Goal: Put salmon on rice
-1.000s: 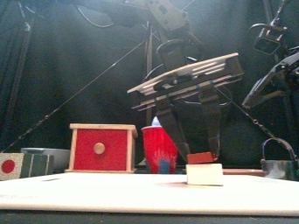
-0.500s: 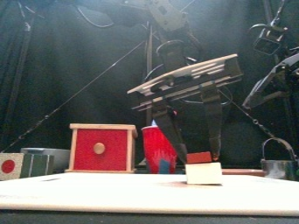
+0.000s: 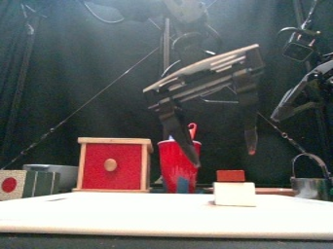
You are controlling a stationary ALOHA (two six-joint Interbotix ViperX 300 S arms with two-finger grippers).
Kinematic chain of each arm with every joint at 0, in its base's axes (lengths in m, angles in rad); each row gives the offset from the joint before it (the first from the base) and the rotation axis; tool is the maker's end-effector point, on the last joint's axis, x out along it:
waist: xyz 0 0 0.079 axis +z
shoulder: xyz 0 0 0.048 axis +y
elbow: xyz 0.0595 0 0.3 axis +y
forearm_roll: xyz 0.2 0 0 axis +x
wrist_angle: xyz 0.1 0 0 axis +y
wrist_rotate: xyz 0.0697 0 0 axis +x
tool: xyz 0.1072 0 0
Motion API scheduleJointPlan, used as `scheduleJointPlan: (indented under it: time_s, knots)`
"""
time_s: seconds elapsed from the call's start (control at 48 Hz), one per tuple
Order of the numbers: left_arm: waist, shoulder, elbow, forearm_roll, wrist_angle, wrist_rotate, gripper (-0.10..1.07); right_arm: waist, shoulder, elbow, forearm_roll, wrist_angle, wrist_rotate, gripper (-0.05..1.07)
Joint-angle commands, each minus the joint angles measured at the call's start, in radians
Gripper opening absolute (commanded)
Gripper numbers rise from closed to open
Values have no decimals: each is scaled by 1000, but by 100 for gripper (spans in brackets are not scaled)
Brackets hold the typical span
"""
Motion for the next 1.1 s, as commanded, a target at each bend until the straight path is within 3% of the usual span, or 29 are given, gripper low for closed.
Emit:
scheduleJointPlan:
  time_s: [0.0,0.125,0.208,0.333,0.583,0.708,0.854,1.083]
  knots:
    - [-12,-101,32,46,-2,9,98,3,-2,-21,2,-5,0,3]
    - [-41,-209,146,155,-8,31,98,11,-5,-46,5,-5,0,3]
    - [-49,-291,247,233,-8,-5,98,12,-5,-69,6,-6,0,3]
    - [-75,-419,419,428,-38,-95,98,12,-5,-103,8,-6,2,3]
    - [-101,-672,788,805,-385,-290,98,31,5,-114,25,-12,0,3]
    - [-109,-756,884,968,-482,-293,98,41,5,-112,28,-15,2,3]
    - [-109,-815,954,1126,-492,-295,98,44,8,-106,61,-38,2,3]
    - [-107,-864,1002,1158,-528,-296,98,54,20,-101,84,-60,0,3]
